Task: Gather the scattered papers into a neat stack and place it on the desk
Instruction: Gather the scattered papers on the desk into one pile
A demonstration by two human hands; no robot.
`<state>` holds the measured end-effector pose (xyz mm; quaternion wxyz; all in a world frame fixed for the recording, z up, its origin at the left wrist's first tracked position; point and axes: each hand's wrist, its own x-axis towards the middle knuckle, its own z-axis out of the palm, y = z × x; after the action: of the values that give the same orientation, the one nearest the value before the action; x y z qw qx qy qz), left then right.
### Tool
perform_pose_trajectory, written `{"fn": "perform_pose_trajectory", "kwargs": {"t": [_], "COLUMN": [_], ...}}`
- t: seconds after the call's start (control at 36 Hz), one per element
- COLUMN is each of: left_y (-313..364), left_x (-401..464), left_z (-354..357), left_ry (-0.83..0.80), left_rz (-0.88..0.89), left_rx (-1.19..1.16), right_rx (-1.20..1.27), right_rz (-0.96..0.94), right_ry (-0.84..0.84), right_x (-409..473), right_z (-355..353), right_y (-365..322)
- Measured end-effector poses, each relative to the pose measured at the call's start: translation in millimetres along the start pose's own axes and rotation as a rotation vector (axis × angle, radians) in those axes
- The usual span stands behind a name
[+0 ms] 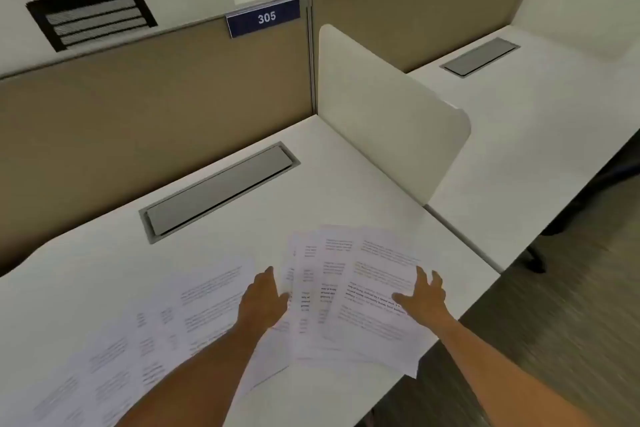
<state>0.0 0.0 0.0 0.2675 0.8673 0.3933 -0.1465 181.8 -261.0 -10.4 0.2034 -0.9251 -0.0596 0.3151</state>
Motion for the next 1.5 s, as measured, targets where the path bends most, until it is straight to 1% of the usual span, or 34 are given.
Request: {"fn": "perform_pose_trajectory", "kwargs": {"t": [0.08, 0.17, 0.25, 0.33, 0.39, 0.47, 0.61, 0.83, 1.06, 1.14, 1.25, 1.31, 1.42, 1.5], "left_y": [6, 6, 6, 3, -1, -5, -3, 2, 11, 15, 18, 23, 38, 48], "left_x": [1, 1, 5, 10, 15, 21, 24, 39, 45, 44, 48, 50, 47, 48], "left_z": [15, 33, 45, 51, 52, 51, 47, 38, 37, 39, 46, 49, 47, 50], "left_ry": [-0.035, -0.043, -0.019, -0.051, -0.064, -0.042, -0.039, -0.069, -0.14, -0.165, -0.209, -0.201, -0.159, -0.143], "left_rz": [-0.072, -0.12, -0.136, -0.145, -0.151, -0.16, -0.168, -0.145, -0.158, -0.17, -0.209, -0.231, -0.299, -0.309], "left_rx": [-0.012, -0.005, -0.021, -0.058, -0.068, -0.077, -0.012, 0.036, -0.01, -0.035, -0.157, -0.194, -0.136, -0.203], "right_rx": [0.082, 0.053, -0.016, -0.166, -0.196, -0.206, -0.172, -0.141, -0.168, -0.187, -0.238, -0.225, -0.216, -0.242], "right_rz": [0.133, 0.173, 0.164, 0.128, 0.095, 0.05, -0.025, -0.024, -0.061, -0.054, -0.042, -0.026, -0.012, 0.041], "right_ry": [-0.02, -0.054, -0.069, -0.093, -0.094, -0.09, -0.086, -0.067, -0.17, -0.142, -0.102, -0.082, -0.004, 0.024], "right_x": [8, 18, 25, 28, 29, 28, 20, 19, 19, 17, 20, 24, 29, 32], "right_z": [7, 18, 25, 30, 35, 45, 59, 67, 65, 65, 65, 63, 63, 63], "right_y": [13, 27, 35, 36, 36, 36, 25, 8, 5, 4, -6, -13, -21, -28]}}
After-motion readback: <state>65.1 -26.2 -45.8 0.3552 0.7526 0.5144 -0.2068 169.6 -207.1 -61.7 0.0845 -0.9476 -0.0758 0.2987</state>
